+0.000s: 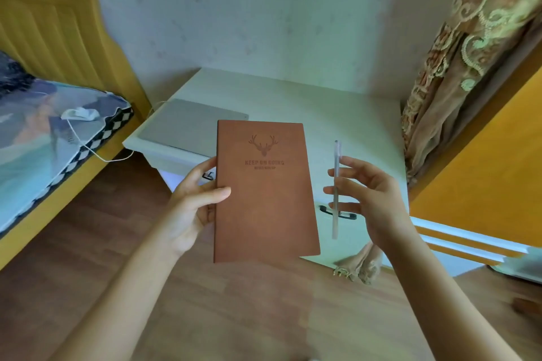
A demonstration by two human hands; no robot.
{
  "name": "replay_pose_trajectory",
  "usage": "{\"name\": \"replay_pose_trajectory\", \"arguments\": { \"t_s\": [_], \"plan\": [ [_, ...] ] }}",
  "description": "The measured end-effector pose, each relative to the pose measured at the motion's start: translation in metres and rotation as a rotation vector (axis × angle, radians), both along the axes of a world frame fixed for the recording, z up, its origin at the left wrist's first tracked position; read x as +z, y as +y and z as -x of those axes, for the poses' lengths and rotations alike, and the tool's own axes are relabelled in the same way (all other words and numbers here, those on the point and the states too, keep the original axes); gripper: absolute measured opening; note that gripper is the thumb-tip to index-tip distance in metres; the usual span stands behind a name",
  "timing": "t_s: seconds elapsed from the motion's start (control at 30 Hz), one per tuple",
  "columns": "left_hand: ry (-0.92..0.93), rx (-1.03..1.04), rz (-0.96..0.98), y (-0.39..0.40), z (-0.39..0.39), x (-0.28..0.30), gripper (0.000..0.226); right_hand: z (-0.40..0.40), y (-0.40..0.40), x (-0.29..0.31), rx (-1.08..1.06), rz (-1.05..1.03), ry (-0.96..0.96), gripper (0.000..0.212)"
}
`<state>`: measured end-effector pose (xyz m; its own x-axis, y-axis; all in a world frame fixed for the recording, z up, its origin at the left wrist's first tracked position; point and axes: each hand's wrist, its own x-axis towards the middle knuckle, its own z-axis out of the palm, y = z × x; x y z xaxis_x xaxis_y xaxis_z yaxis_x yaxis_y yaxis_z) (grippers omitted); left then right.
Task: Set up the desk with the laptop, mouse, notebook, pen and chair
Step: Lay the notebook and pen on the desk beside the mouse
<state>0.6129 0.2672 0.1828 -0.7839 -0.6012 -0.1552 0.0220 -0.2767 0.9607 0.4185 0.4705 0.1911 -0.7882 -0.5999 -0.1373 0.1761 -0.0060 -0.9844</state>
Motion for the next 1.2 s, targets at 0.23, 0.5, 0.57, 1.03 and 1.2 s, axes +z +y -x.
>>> {"name": "replay_pose_trajectory", "arguments": {
  "t_s": [0.23, 0.5, 0.57, 1.03, 1.2],
  "plan": [
    [-0.050, -0.033, -0.094, -0.034, 0.105, -0.018, 0.062, 0.102, -0.036, -0.017, -0.014, -0.055, -0.016, 0.034],
    [-0.117, -0.052, -0.186, -0.078, 0.211, -0.065, 0.059, 0.208, -0.074, -0.052, -0.040, -0.152, -0.052, 0.035],
    [-0.154, -0.068, -0.202, -0.090, 0.232, -0.077, 0.061, 0.227, -0.083, -0.068, -0.055, -0.174, -0.085, 0.035],
    [-0.425, -0.266, -0.285, -0.181, 0.349, -0.196, 0.062, 0.310, -0.157, -0.188, -0.218, -0.416, -0.279, 0.037],
    [-0.514, -0.307, -0.276, -0.197, 0.365, -0.230, 0.061, 0.318, -0.168, -0.220, -0.255, -0.530, -0.242, 0.037]
  ]
}}
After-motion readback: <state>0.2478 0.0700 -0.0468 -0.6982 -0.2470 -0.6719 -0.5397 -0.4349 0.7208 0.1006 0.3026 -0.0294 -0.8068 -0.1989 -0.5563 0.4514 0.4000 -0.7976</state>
